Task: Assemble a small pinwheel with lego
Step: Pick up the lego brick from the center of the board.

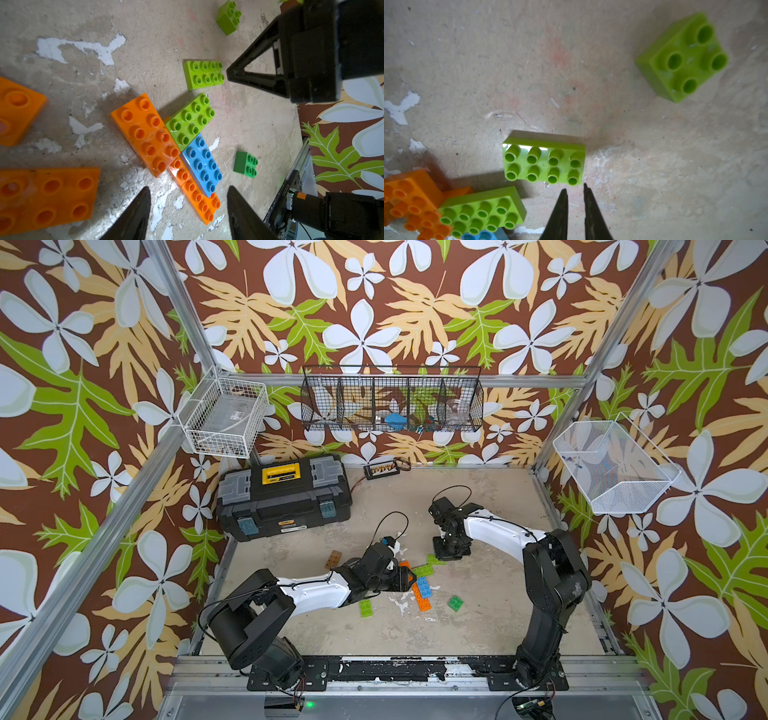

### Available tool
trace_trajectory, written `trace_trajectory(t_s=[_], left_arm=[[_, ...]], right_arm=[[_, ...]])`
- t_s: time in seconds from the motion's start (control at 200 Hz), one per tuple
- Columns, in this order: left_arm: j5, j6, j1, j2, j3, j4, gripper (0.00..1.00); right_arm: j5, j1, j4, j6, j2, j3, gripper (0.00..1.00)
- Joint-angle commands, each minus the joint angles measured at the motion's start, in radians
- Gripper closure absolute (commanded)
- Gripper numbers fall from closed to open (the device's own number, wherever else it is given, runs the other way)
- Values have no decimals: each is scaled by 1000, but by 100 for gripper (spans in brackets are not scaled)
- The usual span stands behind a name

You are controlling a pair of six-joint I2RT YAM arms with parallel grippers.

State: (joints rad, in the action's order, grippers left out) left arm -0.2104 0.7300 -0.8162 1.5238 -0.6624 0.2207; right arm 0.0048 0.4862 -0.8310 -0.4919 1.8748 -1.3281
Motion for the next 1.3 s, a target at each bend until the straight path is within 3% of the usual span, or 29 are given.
trace_trajectory(t_s=[0.0, 0.581, 0.956, 1.296], left_arm=[[12, -22, -1, -13, -1, -10, 40], [26, -27, -1, -25, -8, -30, 40], [26, -23, -1, -26, 0, -23, 40], [27, -21, -1, -43, 17, -23, 40]], right_arm=[[9, -11, -18, 15, 6, -15, 82], [-60, -34, 17, 39, 69, -11, 81], [-91, -32, 29, 25, 5, 66, 80], [-78, -33, 22, 4, -42, 33, 82]])
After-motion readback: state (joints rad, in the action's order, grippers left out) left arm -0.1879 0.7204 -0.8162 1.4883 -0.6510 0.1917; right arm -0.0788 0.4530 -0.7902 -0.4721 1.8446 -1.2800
